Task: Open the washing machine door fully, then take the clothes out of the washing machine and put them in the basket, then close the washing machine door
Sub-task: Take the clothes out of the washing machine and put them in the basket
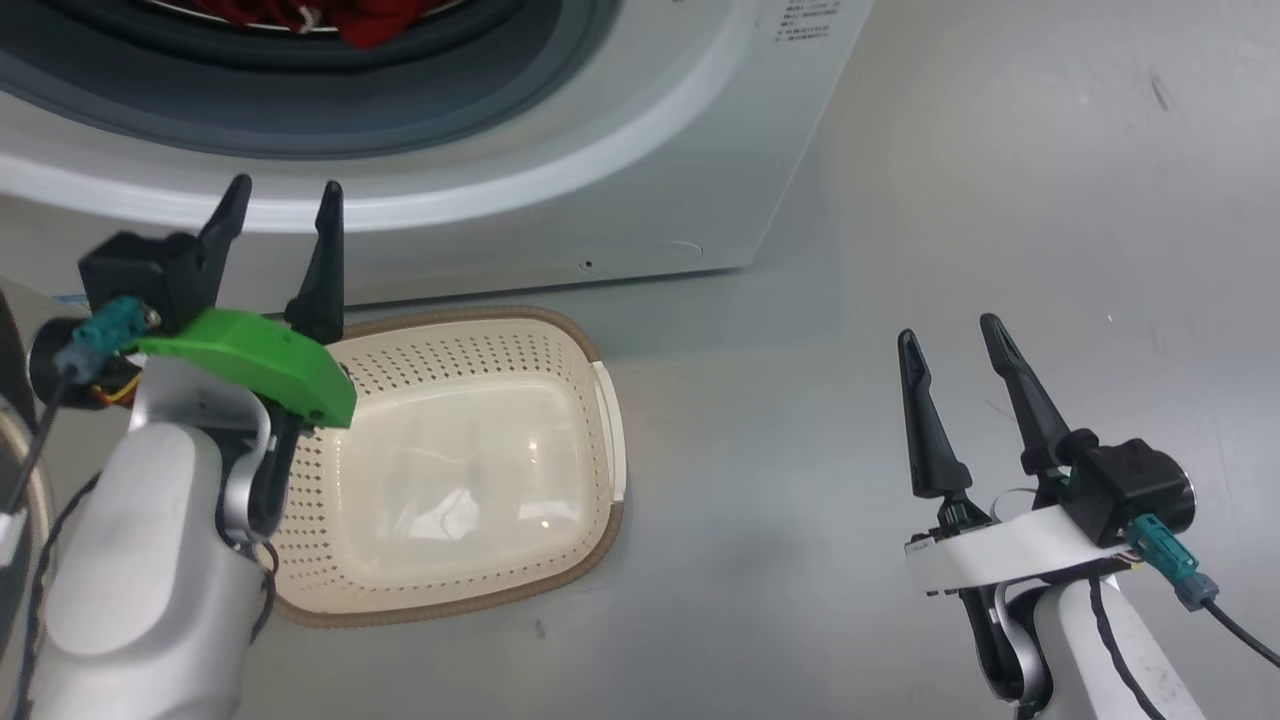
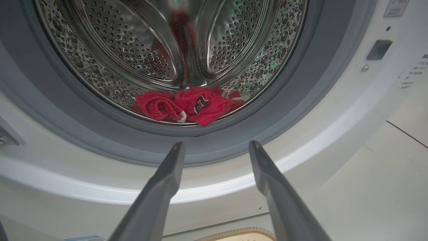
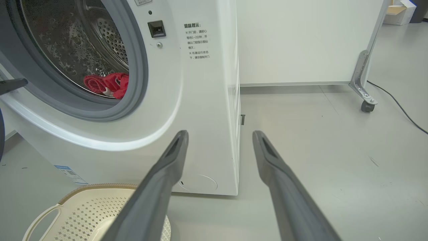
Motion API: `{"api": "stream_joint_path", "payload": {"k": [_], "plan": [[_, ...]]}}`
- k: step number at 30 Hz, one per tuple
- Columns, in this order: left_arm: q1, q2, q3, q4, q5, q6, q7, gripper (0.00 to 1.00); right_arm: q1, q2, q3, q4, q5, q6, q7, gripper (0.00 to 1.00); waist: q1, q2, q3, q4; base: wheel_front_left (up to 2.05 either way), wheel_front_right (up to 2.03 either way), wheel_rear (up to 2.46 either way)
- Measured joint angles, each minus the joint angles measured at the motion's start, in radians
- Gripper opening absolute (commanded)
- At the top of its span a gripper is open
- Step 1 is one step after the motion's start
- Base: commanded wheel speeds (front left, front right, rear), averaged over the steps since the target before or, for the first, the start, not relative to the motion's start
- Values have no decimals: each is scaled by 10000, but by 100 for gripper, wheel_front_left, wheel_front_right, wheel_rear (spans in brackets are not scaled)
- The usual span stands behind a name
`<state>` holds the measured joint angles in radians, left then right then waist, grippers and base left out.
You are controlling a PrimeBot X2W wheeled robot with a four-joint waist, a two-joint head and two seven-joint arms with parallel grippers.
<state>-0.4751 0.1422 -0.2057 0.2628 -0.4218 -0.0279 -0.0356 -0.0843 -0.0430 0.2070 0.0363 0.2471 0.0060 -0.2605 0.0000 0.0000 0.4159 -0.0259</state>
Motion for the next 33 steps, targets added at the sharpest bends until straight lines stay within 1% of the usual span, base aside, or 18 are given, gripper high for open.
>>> {"api": "stream_joint_path", "payload": {"k": [5, 6, 9, 10, 12, 18, 21, 26, 28, 32, 33], "plan": [[-1150, 267, 12, 282, -316, -272, 1035, 100, -546, -15, 234, -161, 184, -19, 0, 100, 1, 0, 693, -312, 0, 0, 0], [-1394, 355, 10, 339, -355, -320, 1264, 100, -652, -17, 282, -188, 228, -94, 0, 100, 1, 0, 831, -376, 0, 0, 0], [-2095, 612, 10, 554, -445, -464, 1925, 100, -980, -27, 435, -203, 430, -105, 0, 100, 1, 0, 1243, -578, 0, 0, 0], [-2497, 779, 33, 662, -472, -493, 2276, 100, -1167, -25, 539, -203, 596, -188, 0, 100, 1, 0, 1492, -725, 0, 0, 0], [-2883, 989, 48, 786, -508, -560, 2637, 100, -1323, -27, 623, -203, 702, -190, 0, 100, 1, 0, 1709, -887, 0, 0, 0], [-4158, 1501, 119, 872, -502, -654, 3275, 100, -1587, -31, 805, -192, 890, -353, 0, 100, 1, 0, 2202, -1392, 0, 0, 0], [-4657, 1720, 213, 943, -504, -665, 3551, 100, -1679, -29, 978, -161, 1049, -355, 0, 100, 1, 0, 2375, -1633, 0, 0, 0], [-5294, 1965, 408, 1237, -535, -675, 3962, 100, -1823, -29, 1189, -127, 1317, -443, 0, 100, 1, 0, 2596, -1996, 0, 0, 0], [-5488, 2102, 424, 1381, -535, -742, 4169, 100, -1844, -31, 1298, -92, 1386, -443, 0, 100, 1, 0, 2655, -2133, 0, 0, 0], [-5864, 2284, 426, 1699, -639, -744, 4713, 100, -1869, -29, 1434, -59, 1423, -462, 0, 100, 1, 0, 2753, -2391, 0, 0, 0], [-5974, 2318, 416, 1772, -669, -746, 4867, 100, -1887, -29, 1459, -59, 1476, -518, 0, 100, 0, 0, 2778, -2448, 0, 0, 0]]}}
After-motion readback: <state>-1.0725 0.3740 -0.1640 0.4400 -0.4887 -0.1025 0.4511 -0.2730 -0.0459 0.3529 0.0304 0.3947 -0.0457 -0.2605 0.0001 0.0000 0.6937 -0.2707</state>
